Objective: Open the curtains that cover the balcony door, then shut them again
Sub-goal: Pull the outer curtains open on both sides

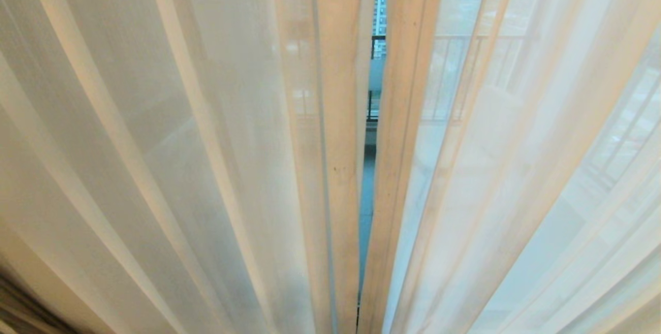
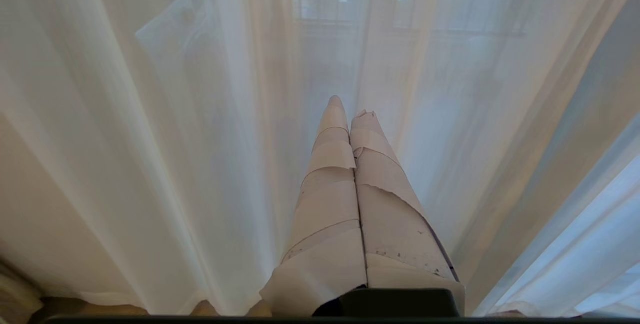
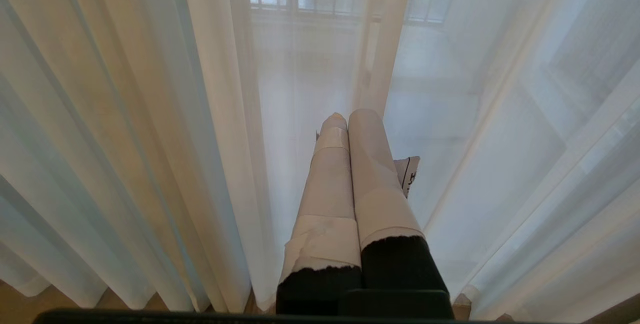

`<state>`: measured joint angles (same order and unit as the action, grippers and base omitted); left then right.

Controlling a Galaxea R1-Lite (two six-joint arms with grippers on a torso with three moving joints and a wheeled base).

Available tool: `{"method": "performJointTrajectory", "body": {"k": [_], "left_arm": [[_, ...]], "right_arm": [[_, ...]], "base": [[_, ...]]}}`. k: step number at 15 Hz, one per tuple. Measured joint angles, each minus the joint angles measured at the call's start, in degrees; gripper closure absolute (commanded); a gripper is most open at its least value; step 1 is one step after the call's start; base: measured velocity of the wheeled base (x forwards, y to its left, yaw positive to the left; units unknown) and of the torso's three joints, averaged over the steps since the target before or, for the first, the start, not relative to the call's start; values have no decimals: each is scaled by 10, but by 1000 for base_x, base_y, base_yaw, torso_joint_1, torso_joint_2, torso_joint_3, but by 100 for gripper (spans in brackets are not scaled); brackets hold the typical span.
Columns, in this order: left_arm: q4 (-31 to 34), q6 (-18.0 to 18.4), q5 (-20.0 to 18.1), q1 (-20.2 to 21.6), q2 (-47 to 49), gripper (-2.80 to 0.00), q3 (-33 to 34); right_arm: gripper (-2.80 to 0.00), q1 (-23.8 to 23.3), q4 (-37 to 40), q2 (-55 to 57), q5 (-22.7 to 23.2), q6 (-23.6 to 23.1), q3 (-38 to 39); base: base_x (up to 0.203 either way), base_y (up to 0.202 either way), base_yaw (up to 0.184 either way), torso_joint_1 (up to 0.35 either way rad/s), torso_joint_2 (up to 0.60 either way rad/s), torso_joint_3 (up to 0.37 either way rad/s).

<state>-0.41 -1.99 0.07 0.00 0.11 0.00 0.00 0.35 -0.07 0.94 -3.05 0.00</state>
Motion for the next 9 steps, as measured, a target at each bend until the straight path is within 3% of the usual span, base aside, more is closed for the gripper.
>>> {"method": "performJointTrajectory", "body": {"k": [9], "left_arm": [[0,5,-1,0,0,0,0]], "right_arm": [[0,0,0,0,0,0,0]], "base": [[0,0,0,0,0,0]]}}
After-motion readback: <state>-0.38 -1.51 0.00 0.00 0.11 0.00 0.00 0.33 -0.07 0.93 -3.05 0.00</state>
